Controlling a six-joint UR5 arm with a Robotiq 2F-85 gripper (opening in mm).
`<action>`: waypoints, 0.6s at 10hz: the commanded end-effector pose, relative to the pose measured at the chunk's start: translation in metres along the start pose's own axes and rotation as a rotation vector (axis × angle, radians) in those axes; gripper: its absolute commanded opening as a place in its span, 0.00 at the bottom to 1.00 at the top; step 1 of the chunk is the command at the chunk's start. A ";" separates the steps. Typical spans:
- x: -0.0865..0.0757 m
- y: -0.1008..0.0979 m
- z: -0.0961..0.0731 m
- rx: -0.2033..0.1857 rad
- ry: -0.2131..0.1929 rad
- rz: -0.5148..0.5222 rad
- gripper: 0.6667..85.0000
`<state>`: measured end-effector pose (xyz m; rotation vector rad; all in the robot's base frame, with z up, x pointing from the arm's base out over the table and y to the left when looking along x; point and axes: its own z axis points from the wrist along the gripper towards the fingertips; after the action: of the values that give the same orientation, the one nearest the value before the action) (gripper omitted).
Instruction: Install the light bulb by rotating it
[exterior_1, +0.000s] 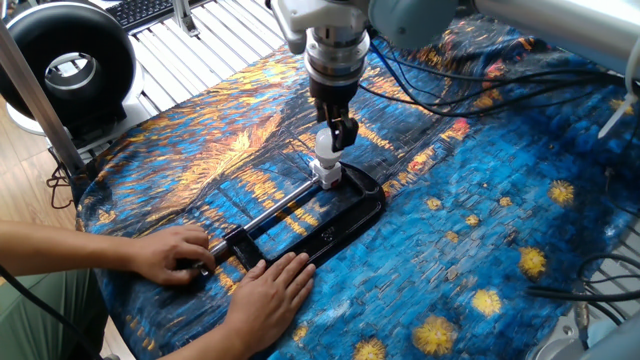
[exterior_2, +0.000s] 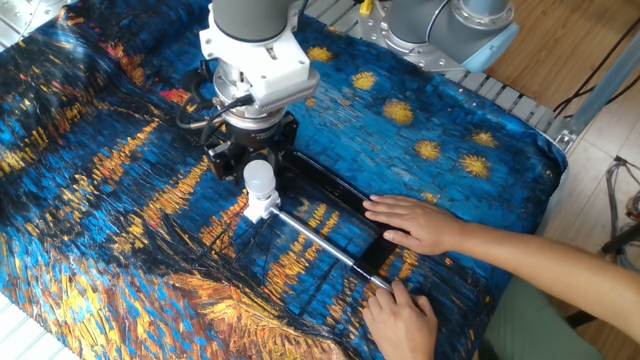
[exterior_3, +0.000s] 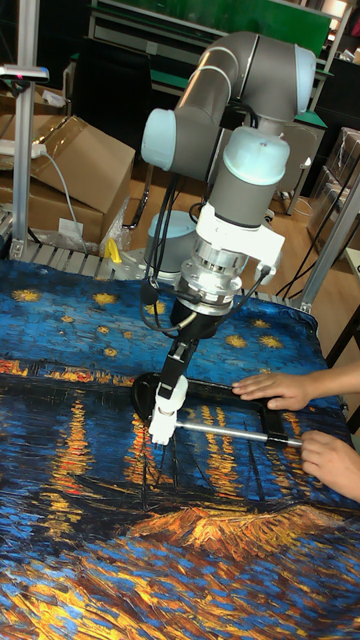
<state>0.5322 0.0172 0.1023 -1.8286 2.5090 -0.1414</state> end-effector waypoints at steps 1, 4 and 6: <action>-0.002 0.000 0.002 0.005 -0.020 -0.012 0.73; -0.005 -0.001 0.003 0.010 -0.033 -0.011 0.70; -0.005 -0.001 0.003 0.015 -0.034 -0.011 0.70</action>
<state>0.5337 0.0189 0.0987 -1.8385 2.4766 -0.1389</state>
